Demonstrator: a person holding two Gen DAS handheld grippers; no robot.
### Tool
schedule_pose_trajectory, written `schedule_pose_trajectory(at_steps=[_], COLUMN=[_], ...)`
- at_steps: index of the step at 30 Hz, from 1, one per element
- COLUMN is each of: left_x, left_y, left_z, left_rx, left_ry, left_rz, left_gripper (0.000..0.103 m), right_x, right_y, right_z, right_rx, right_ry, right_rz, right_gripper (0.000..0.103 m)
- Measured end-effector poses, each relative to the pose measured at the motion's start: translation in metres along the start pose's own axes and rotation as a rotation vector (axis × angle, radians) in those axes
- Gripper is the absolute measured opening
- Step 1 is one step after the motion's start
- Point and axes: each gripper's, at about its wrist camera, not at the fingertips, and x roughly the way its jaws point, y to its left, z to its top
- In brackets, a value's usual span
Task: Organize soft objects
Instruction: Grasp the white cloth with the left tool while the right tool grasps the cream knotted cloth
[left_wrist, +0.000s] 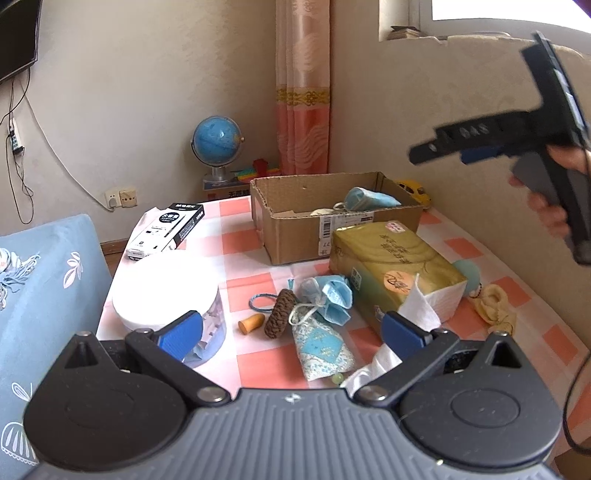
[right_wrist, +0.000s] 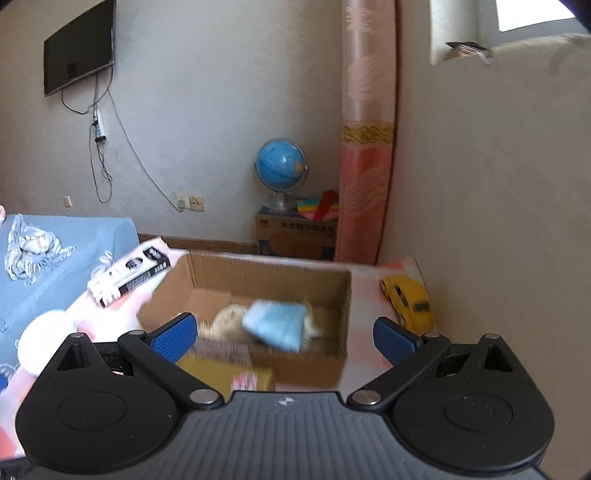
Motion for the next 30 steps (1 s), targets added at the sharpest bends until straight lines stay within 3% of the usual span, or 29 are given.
schedule_pose_trajectory(at_steps=[9,17,22,26,30], left_x=[-0.006,0.003,0.003,0.003,0.005], left_y=[-0.010,-0.016,-0.018,-0.017,-0.018], left_z=[-0.010,-0.024,-0.029,-0.029,-0.029], left_rx=[0.011,0.027,0.049,0.045,0.048], left_ry=[0.017,0.061,0.076,0.080,0.083], left_rz=[-0.008,0.008,0.009,0.009,0.001], left_gripper=[0.103,0.103,0.103,0.103,0.103], right_x=[-0.045,-0.042,-0.033,-0.037,-0.039], right_y=[-0.001,0.019,0.030,0.044,0.051], right_z=[-0.081,-0.152,-0.160,-0.162,-0.168], right_rx=[0.052,0.046,0.034,-0.014,-0.059], right_ry=[0.072,0.189,0.219,0.243,0.239], right_rz=[0.008,0.048,0.056,0.137,0.103], right_gripper=[0.103,0.103,0.103,0.103,0.103])
